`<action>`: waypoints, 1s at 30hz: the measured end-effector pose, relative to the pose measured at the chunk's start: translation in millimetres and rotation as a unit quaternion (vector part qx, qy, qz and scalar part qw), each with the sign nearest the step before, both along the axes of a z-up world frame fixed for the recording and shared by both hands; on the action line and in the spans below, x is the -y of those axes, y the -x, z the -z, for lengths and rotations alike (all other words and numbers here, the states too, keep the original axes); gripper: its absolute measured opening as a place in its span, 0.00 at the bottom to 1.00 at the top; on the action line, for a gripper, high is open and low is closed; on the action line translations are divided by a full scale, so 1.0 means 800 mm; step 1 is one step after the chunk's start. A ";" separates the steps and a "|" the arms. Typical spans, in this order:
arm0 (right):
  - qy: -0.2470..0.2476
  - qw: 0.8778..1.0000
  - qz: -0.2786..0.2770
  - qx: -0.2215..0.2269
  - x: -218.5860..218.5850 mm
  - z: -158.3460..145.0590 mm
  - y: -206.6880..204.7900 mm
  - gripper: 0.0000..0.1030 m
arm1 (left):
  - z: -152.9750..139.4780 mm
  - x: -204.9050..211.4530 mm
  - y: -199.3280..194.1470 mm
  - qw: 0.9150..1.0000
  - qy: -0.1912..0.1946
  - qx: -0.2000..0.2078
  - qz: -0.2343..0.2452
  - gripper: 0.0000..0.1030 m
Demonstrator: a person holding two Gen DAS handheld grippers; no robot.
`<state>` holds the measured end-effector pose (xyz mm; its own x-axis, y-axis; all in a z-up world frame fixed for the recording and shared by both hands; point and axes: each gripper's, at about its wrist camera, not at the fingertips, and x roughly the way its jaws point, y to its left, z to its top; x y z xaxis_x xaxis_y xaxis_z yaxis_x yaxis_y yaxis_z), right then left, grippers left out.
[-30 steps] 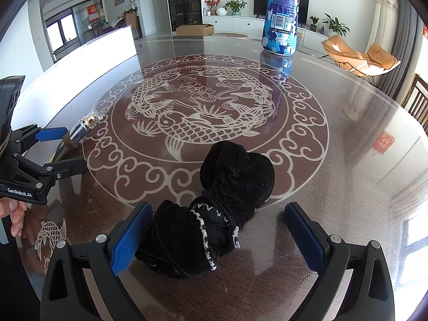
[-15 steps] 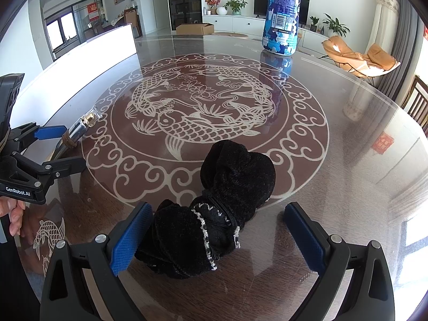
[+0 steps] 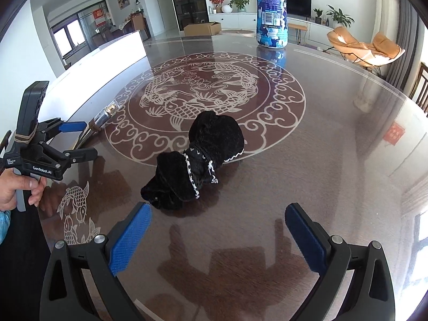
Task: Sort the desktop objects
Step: 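Hold the cosmetic tube in left tool and glove in right tool above the table, then carry the tube with left tool while right tool carries the glove to the bin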
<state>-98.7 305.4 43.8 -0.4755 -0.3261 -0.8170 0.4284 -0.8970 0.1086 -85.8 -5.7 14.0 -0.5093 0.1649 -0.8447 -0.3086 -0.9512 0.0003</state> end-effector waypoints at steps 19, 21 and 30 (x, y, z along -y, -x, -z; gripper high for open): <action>0.011 0.999 0.027 0.044 0.068 0.010 0.046 0.98 | -0.017 0.007 0.032 1.000 -0.003 0.023 0.018 0.28; 0.005 0.999 0.025 0.039 0.069 0.009 0.042 0.88 | -0.019 -0.002 0.023 1.000 0.011 0.011 0.023 0.28; 0.020 1.000 -0.007 -0.005 0.048 -0.027 0.006 0.38 | -0.047 0.012 -0.023 0.999 -0.042 -0.022 -0.014 0.28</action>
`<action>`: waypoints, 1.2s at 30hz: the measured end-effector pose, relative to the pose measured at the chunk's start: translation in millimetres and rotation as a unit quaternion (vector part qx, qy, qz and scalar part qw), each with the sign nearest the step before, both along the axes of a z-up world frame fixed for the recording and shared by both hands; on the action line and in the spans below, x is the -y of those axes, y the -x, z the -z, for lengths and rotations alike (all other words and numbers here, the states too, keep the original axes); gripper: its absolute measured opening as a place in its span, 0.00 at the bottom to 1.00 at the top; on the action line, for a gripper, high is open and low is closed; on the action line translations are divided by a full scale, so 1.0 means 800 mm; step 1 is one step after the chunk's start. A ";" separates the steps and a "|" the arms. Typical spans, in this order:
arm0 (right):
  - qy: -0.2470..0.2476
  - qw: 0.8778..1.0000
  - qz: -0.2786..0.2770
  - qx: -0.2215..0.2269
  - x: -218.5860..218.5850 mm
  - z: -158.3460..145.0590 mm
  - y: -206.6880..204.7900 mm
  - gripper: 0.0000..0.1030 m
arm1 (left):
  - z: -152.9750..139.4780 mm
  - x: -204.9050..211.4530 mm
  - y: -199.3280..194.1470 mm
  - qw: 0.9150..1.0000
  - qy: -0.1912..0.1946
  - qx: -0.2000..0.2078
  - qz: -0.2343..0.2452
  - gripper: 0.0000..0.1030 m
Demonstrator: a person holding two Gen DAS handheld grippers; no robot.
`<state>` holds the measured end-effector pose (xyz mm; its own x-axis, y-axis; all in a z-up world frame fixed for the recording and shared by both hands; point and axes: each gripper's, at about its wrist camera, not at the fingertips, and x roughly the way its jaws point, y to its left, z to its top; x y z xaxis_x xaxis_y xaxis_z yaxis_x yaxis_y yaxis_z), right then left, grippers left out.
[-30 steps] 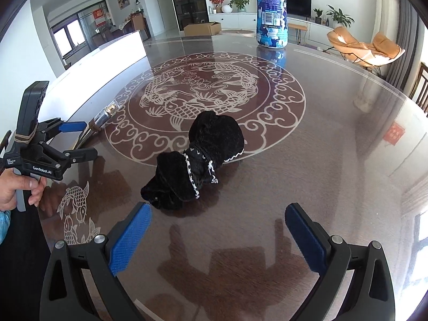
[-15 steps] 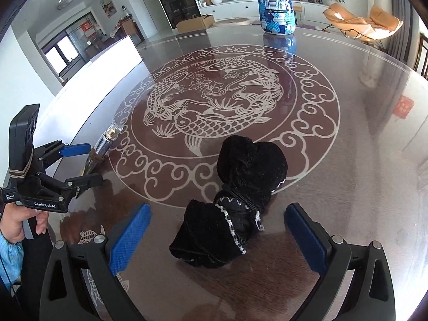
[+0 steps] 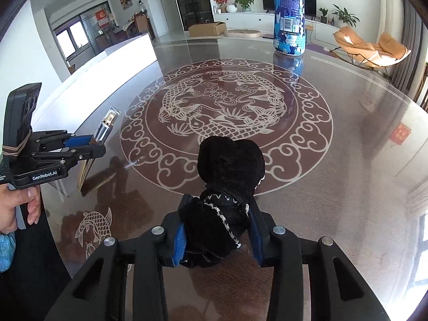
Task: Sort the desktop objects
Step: 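Carry the tube with left tool while right tool carries the glove to the bin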
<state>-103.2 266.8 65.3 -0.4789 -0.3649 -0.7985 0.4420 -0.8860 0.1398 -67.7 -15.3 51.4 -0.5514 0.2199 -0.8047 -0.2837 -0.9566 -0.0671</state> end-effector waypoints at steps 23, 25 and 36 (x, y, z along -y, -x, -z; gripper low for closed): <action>0.020 0.988 -0.151 -0.036 0.176 -0.082 -0.018 0.38 | -0.156 0.228 -0.117 0.971 -0.094 -0.137 -0.172 0.28; 0.029 0.982 -0.181 -0.049 0.221 -0.105 -0.014 0.38 | -0.165 0.271 -0.111 0.967 -0.081 -0.133 -0.199 0.28; 0.044 0.954 -0.285 -0.078 0.504 -0.174 0.064 0.39 | -0.124 0.409 -0.038 0.954 -0.069 -0.047 -0.288 0.28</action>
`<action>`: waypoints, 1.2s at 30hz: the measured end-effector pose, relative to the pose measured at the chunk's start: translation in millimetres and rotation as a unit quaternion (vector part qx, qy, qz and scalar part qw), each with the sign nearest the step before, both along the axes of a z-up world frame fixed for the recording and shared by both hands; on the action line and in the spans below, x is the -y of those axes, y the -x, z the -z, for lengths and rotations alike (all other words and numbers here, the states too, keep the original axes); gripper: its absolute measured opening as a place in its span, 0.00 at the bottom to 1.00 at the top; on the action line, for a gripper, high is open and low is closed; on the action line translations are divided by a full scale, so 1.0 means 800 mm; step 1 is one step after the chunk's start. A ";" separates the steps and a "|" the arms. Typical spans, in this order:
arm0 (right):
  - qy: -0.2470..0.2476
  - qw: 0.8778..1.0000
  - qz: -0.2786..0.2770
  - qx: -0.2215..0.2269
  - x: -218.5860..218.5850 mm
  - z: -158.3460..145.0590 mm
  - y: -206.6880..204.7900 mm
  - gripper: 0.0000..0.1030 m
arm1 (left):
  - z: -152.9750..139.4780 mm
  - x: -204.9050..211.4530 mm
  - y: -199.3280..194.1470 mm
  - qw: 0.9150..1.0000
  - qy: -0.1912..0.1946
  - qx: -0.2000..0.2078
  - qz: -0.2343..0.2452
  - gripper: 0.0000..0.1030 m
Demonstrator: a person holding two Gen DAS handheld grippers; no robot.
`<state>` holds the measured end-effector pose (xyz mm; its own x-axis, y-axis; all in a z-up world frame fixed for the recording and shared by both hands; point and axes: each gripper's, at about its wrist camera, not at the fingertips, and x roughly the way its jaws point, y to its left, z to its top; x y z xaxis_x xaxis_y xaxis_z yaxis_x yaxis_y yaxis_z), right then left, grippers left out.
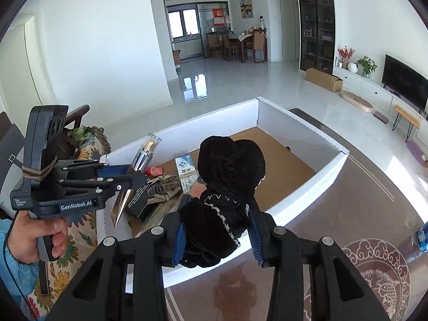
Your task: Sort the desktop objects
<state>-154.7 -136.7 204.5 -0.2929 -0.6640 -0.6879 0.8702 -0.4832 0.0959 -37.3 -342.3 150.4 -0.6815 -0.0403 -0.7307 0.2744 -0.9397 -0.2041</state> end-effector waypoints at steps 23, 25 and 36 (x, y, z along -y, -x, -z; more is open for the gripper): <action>-0.010 0.997 0.065 -0.026 0.015 0.042 0.056 1.00 | 0.004 -0.026 -0.012 0.997 0.033 0.005 -0.066 1.00; -0.012 0.997 0.068 -0.023 -0.001 0.042 0.047 1.00 | -0.001 -0.041 -0.018 0.997 0.038 -0.005 -0.068 1.00; -0.021 0.998 0.056 -0.004 -0.026 0.050 0.006 1.00 | -0.018 -0.072 -0.037 0.985 0.086 0.010 -0.147 1.00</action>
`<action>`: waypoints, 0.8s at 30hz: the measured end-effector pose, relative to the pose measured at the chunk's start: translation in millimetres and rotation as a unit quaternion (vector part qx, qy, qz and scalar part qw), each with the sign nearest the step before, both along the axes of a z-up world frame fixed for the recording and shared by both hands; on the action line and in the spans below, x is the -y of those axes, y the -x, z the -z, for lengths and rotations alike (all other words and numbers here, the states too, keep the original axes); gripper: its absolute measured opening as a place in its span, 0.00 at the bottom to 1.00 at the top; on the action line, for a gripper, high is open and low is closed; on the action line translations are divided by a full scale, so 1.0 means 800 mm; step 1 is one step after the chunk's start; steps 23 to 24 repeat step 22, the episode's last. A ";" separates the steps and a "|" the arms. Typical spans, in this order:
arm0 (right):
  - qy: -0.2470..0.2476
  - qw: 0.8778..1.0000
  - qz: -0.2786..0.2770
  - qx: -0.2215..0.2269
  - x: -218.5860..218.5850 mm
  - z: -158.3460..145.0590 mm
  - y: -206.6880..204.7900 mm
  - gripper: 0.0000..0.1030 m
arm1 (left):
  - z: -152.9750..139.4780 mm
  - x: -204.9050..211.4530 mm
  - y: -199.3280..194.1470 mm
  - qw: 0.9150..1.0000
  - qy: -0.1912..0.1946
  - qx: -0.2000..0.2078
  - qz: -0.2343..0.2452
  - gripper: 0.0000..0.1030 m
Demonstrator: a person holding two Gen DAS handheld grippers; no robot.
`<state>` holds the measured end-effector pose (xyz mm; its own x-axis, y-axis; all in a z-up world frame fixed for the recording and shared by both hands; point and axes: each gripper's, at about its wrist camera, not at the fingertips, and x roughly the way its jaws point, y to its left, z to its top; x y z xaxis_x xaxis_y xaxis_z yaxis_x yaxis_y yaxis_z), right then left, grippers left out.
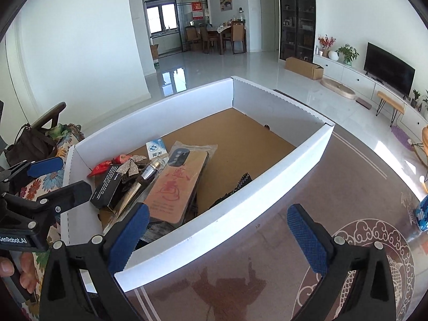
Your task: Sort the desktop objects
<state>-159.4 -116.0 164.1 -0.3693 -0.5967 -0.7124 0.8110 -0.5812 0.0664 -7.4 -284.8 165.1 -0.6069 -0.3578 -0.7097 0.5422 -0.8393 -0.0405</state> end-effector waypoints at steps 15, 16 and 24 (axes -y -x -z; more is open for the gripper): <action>-0.012 1.000 -0.022 0.008 0.034 0.014 -0.018 1.00 | -0.032 0.001 -0.018 0.998 0.036 -0.017 -0.053 1.00; -0.013 1.000 -0.022 0.007 0.037 0.014 -0.018 1.00 | -0.032 0.003 -0.019 0.998 0.032 -0.020 -0.056 1.00; -0.008 1.000 -0.018 0.009 0.048 0.011 -0.017 1.00 | -0.032 -0.002 -0.034 0.993 0.066 -0.049 -0.083 1.00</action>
